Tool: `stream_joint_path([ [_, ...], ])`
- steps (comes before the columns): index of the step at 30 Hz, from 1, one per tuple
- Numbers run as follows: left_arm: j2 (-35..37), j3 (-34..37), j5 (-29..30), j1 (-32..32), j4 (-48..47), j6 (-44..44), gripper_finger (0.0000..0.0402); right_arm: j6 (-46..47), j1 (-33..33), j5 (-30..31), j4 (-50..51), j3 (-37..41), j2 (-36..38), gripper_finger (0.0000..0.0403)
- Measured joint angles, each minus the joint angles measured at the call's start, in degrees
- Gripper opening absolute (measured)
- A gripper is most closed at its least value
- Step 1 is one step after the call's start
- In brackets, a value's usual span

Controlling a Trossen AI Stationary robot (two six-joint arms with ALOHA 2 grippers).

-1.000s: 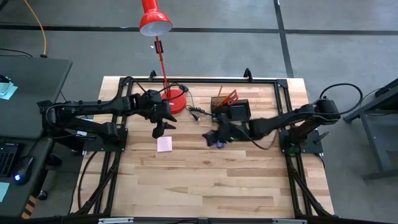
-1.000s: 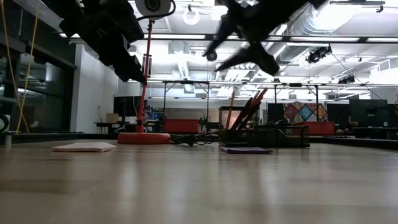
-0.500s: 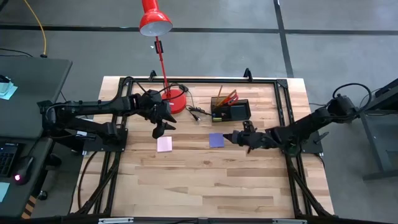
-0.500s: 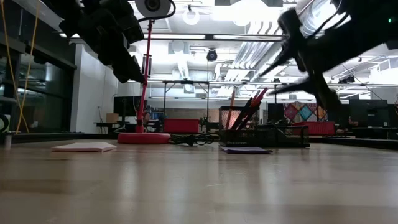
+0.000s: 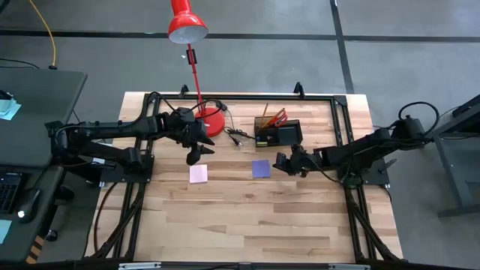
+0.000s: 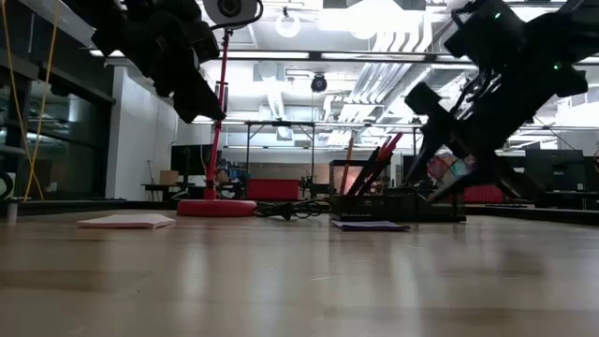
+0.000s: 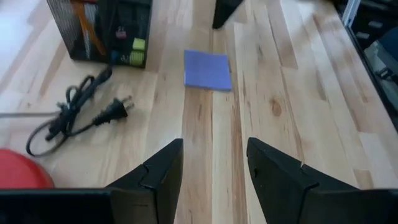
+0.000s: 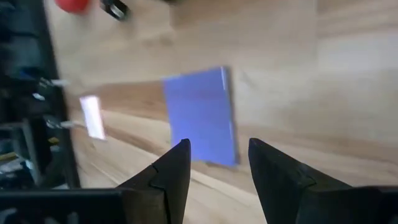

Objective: Pick and place office supplies into organizer
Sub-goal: Put the purple sticky notes into the black desk organizer

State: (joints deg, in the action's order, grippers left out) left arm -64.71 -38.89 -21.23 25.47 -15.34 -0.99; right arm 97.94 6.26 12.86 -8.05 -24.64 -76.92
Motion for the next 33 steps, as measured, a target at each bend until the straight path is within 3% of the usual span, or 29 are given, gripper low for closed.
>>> stream_joint_path([
  [6,-0.02,0.00,0.35,0.00,3.24,1.72,0.0166,-1.33,-2.56,-8.54,5.90,-6.02,-6.11,0.0154],
  [12,-0.02,0.00,-0.23,-0.11,3.06,1.43,0.0166,-6.21,-4.12,-8.62,15.08,-12.72,-10.04,0.0154],
  [22,-0.13,0.00,-0.84,-0.90,2.22,1.25,0.0166,-9.09,-6.01,-9.83,15.62,-13.85,-12.96,0.0154],
  [33,-1.26,0.02,-1.49,-0.90,1.74,1.64,0.0166,-8.00,-7.56,-10.26,8.21,-13.94,-15.90,0.0154],
])
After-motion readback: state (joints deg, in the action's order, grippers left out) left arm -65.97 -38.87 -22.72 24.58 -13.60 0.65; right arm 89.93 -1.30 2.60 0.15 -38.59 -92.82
